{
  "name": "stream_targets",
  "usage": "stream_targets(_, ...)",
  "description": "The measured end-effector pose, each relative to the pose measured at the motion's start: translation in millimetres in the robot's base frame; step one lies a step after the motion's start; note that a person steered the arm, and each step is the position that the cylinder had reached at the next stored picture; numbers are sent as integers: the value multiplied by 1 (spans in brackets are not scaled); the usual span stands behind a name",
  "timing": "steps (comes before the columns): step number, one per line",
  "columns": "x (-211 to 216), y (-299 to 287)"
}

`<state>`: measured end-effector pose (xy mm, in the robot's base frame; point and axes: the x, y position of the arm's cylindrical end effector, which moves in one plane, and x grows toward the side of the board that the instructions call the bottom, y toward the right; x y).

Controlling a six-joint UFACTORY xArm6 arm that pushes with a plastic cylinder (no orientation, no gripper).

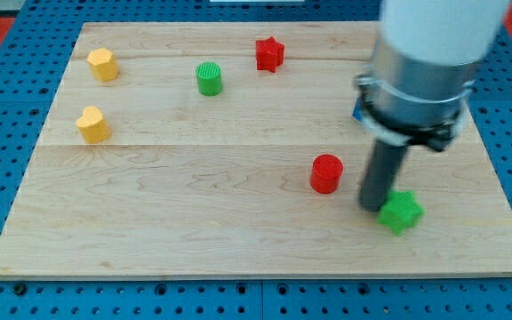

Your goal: Push the blue triangle slightly to the left

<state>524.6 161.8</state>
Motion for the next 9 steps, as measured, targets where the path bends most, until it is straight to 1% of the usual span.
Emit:
stream_targets(1, -27, 65)
stream_targets(2, -75, 69)
stream_targets(3, -113, 32)
stream_targets(4, -140, 17)
stream_targets(6, -140, -73)
stream_targets(7, -148, -60)
stream_targets(8, -147, -102)
stream_targets(9, -147, -103)
